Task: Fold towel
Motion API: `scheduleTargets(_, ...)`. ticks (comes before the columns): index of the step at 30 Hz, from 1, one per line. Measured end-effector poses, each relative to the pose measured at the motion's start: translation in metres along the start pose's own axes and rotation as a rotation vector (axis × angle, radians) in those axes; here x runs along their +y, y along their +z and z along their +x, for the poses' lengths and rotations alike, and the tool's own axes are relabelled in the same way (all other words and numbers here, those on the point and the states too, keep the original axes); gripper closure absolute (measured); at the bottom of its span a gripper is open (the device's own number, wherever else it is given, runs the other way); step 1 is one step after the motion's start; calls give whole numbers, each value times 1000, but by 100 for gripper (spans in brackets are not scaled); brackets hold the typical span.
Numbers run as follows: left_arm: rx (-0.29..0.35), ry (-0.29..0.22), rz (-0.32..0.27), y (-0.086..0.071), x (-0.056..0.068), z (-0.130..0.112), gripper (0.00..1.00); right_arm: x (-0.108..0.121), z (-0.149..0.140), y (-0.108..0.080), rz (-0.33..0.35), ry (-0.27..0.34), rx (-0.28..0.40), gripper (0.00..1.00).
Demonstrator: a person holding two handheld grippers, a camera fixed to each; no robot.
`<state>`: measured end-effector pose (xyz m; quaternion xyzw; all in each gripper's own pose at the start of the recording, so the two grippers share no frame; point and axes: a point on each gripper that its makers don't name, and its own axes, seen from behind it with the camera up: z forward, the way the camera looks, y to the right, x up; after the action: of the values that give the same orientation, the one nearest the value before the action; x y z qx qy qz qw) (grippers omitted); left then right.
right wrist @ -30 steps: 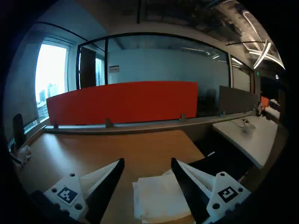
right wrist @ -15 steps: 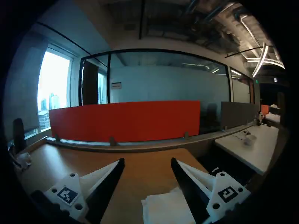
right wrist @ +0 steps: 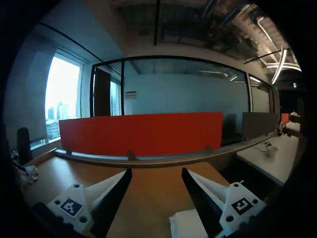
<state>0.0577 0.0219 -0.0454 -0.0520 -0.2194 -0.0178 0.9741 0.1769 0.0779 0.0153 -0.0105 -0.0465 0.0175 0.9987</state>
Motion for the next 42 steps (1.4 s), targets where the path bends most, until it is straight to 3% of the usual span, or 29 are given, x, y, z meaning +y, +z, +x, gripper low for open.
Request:
scheduleTargets(11,169,-24,18,5,-14,63,13,-43,6,2,28,3,1,3)
scheduleTargets(22,273,-16,21,5,-21,103,13,-77,12,2,46,30,11,2)
scheduleTargets(32,339,-16,34,10,-22,107,13,-94,10,-3,39,21,-2,2)
scheduleTargets(42,386,23,53,16,-25,89,13,-94,8,-12,17,27,-5,2)
